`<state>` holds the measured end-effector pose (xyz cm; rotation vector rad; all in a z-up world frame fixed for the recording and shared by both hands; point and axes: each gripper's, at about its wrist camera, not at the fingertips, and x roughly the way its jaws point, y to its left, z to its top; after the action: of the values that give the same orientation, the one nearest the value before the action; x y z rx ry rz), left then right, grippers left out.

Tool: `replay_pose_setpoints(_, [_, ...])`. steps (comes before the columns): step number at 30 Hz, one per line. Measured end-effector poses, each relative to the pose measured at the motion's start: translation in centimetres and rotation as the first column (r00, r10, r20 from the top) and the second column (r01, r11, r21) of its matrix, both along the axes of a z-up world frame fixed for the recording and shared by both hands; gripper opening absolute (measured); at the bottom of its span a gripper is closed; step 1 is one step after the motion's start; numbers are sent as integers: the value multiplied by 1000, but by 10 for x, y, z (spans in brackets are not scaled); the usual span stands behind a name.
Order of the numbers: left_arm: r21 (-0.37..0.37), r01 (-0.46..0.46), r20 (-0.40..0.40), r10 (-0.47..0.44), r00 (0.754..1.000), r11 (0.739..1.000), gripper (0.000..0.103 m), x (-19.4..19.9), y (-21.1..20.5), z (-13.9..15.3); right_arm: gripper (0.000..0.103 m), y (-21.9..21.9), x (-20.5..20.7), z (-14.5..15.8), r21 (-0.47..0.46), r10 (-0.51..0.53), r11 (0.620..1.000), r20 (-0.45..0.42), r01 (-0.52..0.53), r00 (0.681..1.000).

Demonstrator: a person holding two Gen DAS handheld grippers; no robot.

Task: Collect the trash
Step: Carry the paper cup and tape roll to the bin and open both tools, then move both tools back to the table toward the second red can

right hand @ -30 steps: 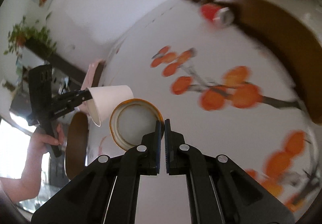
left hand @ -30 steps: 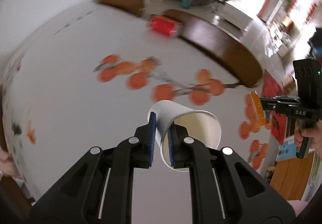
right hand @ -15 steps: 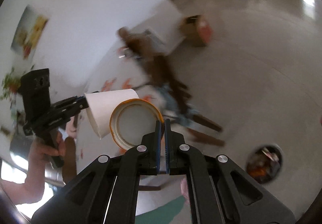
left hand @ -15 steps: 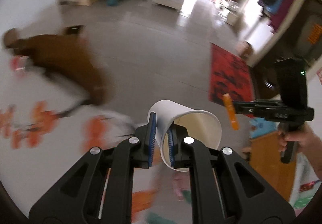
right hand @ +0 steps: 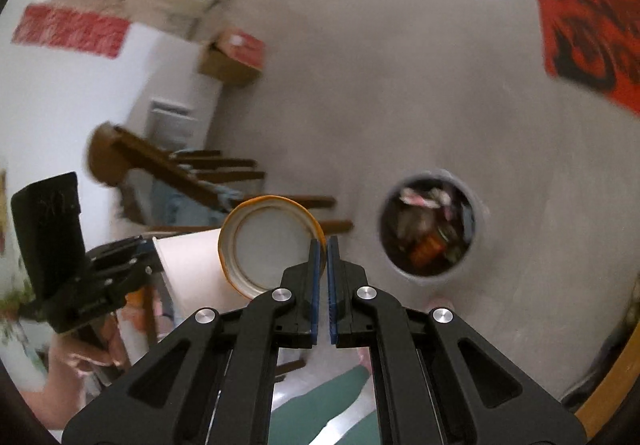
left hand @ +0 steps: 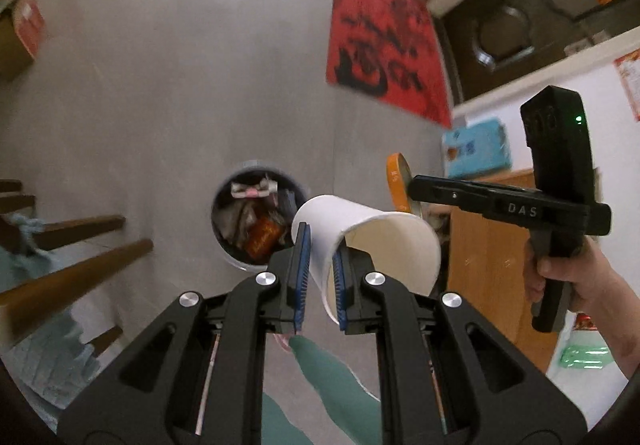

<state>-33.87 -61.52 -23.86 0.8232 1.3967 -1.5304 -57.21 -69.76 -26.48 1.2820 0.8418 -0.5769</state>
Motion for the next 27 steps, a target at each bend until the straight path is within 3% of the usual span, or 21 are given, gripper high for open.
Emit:
replay_pose_setpoints(5, [118,47,2,-48,999,992,9,-21,-23,-131,4,0,-28,-118,88,-84,992,-23,86,996])
replay_pose_setpoints(8, [152,55,24,-59,998,987,9,-25,-34,-211,4,-3,-31,-197,111,-106,988,-39,110,994])
replay_pose_setpoints(12, [207,26,64,-40,997,978,10,-24,-42,-289,9,-7,-34,-285,159,-106,980,-100,121,989])
replay_pose_setpoints(13, [206,18,75,-34,997,978,18,-23,-39,-299,10,-6,-35,-294,164,-112,978,-108,129,988])
replay_pose_setpoints(14, [202,14,87,-32,996,979,33,-22,-37,-298,20,-5,-37,-305,173,-129,974,-118,149,985])
replay_pose_setpoints(15, [190,10,96,-29,995,982,41,-20,-34,-296,37,-4,-38,-310,178,-142,970,-125,163,982])
replay_pose_setpoints(16, [184,8,99,-27,995,983,52,-18,-29,-293,42,-2,-40,-310,179,-155,968,-132,177,979])
replay_pose_setpoints(21, [187,-6,84,-10,996,982,54,-11,-12,-251,42,3,-49,-266,168,-183,966,-93,196,979])
replay_pose_setpoints(25, [148,-38,50,31,998,988,54,-8,-7,-189,43,-2,-51,-196,142,-178,972,-64,186,982])
replay_pose_setpoints(27, [115,-47,42,43,998,992,56,-10,-6,-143,46,-5,-50,-155,123,-163,978,-48,168,985])
